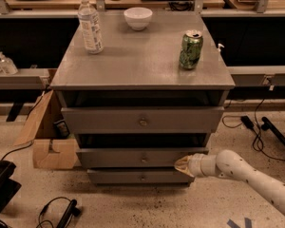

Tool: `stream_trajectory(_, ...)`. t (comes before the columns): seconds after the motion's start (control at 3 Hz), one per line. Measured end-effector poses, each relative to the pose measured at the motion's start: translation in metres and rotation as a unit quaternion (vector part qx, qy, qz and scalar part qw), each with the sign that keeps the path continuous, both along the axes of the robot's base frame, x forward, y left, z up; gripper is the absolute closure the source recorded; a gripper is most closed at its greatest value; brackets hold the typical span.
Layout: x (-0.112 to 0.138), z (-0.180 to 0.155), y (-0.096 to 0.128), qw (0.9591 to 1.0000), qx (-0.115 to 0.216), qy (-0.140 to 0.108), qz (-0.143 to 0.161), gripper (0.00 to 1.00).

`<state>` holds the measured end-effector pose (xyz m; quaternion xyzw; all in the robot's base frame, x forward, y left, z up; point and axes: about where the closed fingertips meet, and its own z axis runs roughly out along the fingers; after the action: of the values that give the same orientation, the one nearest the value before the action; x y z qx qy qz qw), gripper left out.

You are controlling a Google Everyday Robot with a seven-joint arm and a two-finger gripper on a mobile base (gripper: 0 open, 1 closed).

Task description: Close middle drawer

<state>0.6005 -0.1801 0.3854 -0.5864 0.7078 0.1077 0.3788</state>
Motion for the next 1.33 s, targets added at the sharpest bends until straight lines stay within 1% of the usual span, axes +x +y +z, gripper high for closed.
stream_trajectory(0.33, -0.0004, -0.0011, 0.0023, 1.0, 0.001, 0.001, 0.002, 0.62)
stream_trajectory(0.67, -0.001, -0.0028, 0.0055, 1.0, 0.002, 0.002, 0.004, 0.29)
stream_trajectory(1.0, -0.0015, -0.0037, 0.0073, 1.0, 0.003, 0.003, 0.005, 0.06)
stream_trajectory(1.33, -0.0024, -0.0045, 0.0088, 1.0, 0.003, 0.004, 0.006, 0.0)
